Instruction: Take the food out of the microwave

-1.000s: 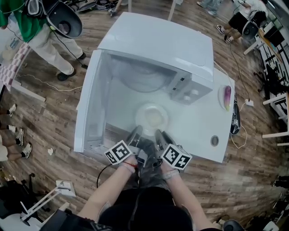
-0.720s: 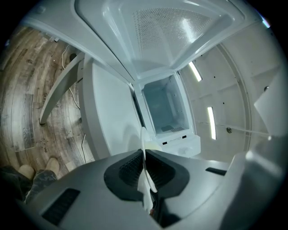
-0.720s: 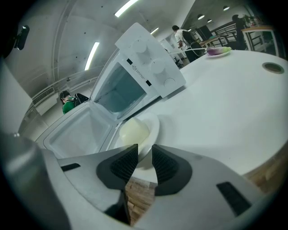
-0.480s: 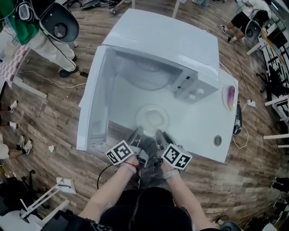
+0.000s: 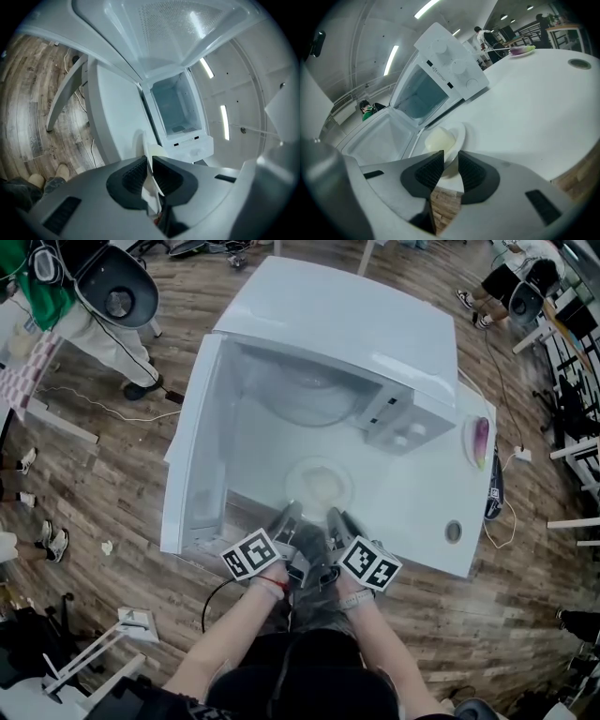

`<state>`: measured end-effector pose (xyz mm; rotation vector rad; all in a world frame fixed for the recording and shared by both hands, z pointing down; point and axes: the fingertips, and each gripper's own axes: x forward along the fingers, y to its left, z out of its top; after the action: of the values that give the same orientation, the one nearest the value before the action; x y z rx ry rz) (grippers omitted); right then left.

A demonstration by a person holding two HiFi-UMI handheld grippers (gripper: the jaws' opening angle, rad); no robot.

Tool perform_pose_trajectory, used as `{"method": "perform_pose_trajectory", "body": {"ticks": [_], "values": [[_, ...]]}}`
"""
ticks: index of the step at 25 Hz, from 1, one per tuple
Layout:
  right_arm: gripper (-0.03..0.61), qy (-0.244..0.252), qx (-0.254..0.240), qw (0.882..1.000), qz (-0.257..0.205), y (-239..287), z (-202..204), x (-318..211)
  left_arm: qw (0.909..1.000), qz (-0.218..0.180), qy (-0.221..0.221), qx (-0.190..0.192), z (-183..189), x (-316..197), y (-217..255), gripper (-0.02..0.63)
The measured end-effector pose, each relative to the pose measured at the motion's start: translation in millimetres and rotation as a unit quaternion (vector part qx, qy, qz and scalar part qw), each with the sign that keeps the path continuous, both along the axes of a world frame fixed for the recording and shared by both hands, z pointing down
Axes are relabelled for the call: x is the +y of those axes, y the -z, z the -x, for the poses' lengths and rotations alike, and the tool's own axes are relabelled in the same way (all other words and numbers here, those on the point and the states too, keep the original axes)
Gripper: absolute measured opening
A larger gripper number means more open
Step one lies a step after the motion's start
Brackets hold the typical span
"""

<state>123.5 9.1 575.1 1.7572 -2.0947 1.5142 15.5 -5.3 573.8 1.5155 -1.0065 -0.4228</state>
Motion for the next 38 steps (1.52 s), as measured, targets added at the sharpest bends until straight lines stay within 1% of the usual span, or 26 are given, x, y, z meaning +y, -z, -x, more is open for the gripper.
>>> {"method": "perform_pose_trajectory", "body": {"ticks": [7, 9, 12, 15, 21, 28, 31, 38], "values": [[0.103, -0.017, -0.004, 1.000, -0.002, 0, -5, -5, 0.9977, -0.001, -0.041, -0.054, -7, 0, 1, 0.044], [0.103, -0.021, 0.000, 1.000, -0.001, 2, -6, -6, 0.9965, -0.001, -0.053, -0.064, -9, -1, 3, 0.061], [0.101, -0.032, 0.003, 0.999, 0.001, 4, -9, -6, 0.9931, -0.008, -0.076, -0.088, -13, 0, 5, 0.103], [0.098, -0.043, 0.004, 0.999, 0.002, 3, -12, -7, 0.9891, -0.015, -0.097, -0.110, -16, 1, 5, 0.114], [0.095, -0.049, 0.007, 0.999, 0.004, 3, -13, -8, 0.9851, -0.016, -0.123, -0.119, -17, 5, 3, 0.118], [0.090, -0.054, 0.008, 0.998, 0.009, 2, -15, -10, 0.9783, -0.015, -0.153, -0.139, -17, 9, 2, 0.118], [0.087, -0.057, 0.010, 0.998, 0.013, 2, -16, -10, 0.9763, -0.013, -0.165, -0.139, -17, 11, 3, 0.118], [0.086, -0.059, 0.023, 0.998, 0.021, 1, -18, -13, 0.9756, -0.008, -0.173, -0.134, -16, 13, 2, 0.118]]}}
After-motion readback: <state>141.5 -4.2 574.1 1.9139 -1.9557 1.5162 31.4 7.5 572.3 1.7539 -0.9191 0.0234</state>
